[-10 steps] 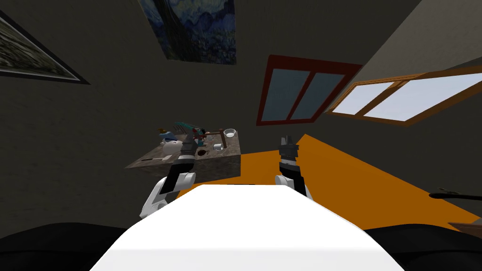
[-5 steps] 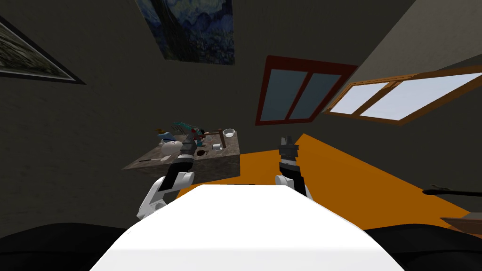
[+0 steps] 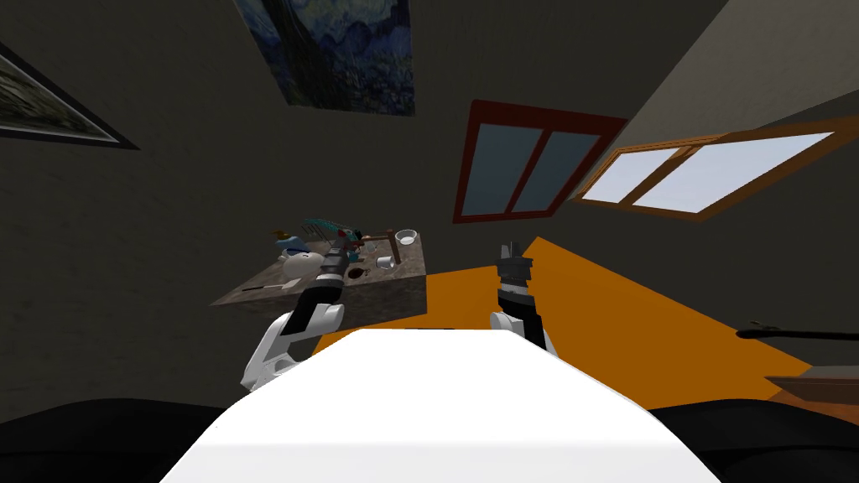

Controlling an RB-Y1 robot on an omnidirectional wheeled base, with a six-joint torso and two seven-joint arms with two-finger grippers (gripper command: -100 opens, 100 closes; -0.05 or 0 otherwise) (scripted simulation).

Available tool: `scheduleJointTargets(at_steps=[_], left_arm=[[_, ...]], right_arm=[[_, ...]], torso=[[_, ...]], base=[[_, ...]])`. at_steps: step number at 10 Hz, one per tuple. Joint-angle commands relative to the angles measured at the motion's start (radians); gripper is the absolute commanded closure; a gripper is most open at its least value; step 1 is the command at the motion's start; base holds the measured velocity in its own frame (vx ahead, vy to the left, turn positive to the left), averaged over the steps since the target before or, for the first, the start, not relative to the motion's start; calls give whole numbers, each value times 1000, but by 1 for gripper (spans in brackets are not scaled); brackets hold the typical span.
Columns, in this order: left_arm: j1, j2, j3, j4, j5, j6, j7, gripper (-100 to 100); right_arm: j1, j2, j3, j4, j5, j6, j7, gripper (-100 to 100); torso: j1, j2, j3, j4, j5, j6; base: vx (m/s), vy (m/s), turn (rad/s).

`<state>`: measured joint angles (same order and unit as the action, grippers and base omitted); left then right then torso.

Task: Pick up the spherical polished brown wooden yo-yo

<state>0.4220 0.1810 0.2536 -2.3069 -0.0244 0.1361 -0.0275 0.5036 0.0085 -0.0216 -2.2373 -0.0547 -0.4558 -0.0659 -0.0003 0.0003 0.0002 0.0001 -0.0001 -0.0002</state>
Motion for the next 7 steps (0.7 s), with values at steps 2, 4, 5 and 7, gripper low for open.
scheduleJointTargets(at_steps=[2, 4, 5, 7], left_arm=[[-8, 5, 18, -1, -3, 81, 2, -100], [-17, 7, 32, -2, -6, 131, 2, -100], [-17, 7, 32, -2, -6, 155, 2, -100], [-27, 9, 45, -3, -9, 202, 3, -100]], right_arm=[[0, 0, 0, 0, 0, 0, 0, 0], [0, 0, 0, 0, 0, 0, 0, 0], [0, 0, 0, 0, 0, 0, 0, 0], [0, 0, 0, 0, 0, 0, 0, 0]], torso=[[0, 0, 0, 0, 0, 0], [0, 0, 0, 0, 0, 0], [1, 0, 0, 0, 0, 0], [1, 0, 0, 0, 0, 0]], base=[[-6, -5, -49], [-1, -1, -31], [-3, 1, -34], [0, 1, -34]])
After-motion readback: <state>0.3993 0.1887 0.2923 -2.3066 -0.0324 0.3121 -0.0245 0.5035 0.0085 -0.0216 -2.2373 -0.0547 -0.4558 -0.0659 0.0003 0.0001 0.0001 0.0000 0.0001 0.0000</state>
